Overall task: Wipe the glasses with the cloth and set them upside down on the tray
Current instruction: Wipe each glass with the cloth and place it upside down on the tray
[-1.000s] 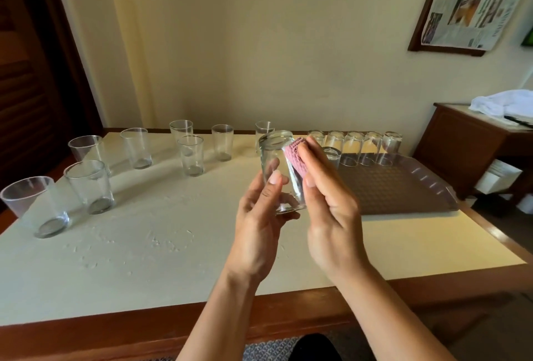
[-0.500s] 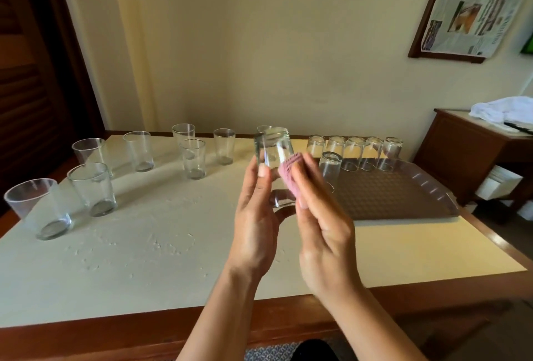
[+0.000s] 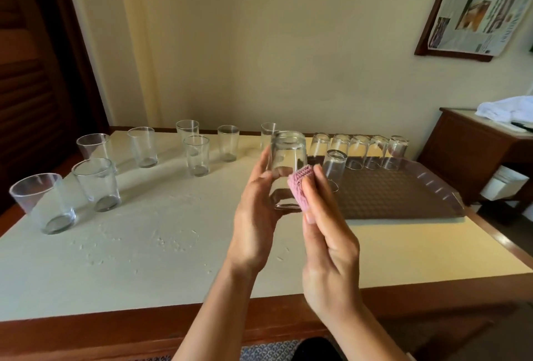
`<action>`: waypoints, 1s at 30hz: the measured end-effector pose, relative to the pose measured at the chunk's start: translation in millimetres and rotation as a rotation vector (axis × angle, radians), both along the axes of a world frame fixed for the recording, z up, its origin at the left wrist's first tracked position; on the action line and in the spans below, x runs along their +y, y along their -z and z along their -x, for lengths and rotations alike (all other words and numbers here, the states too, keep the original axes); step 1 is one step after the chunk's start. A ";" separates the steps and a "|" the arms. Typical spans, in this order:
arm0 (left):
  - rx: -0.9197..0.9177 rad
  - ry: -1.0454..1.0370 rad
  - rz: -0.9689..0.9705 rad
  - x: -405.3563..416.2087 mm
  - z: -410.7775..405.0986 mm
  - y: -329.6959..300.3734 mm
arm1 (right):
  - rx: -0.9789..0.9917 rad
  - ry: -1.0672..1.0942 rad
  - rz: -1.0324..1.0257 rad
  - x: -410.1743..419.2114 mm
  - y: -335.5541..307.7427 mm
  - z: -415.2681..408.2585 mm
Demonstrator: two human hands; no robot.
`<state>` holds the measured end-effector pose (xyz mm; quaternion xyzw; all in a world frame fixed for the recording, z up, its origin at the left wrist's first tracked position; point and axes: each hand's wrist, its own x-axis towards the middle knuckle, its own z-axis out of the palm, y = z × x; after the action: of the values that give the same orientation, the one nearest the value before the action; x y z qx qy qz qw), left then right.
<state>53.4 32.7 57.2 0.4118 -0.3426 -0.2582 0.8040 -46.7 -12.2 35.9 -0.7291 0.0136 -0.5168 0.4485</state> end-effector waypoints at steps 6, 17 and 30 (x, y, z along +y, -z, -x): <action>-0.021 -0.027 -0.026 -1.9 9.6 8.4 | 0.007 0.063 -0.028 -25.2 -29.1 -7.6; 0.039 0.144 -0.004 1.3 10.7 5.8 | -0.003 0.116 -0.001 -28.8 -30.6 -7.2; 0.014 0.071 -0.036 1.1 11.8 -1.1 | 0.019 0.129 0.042 -28.2 -29.2 -10.9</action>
<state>41.6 33.8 58.3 0.4121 -0.3468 -0.2957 0.7890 -35.8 -40.3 65.1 -0.7407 0.0540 -0.5381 0.3987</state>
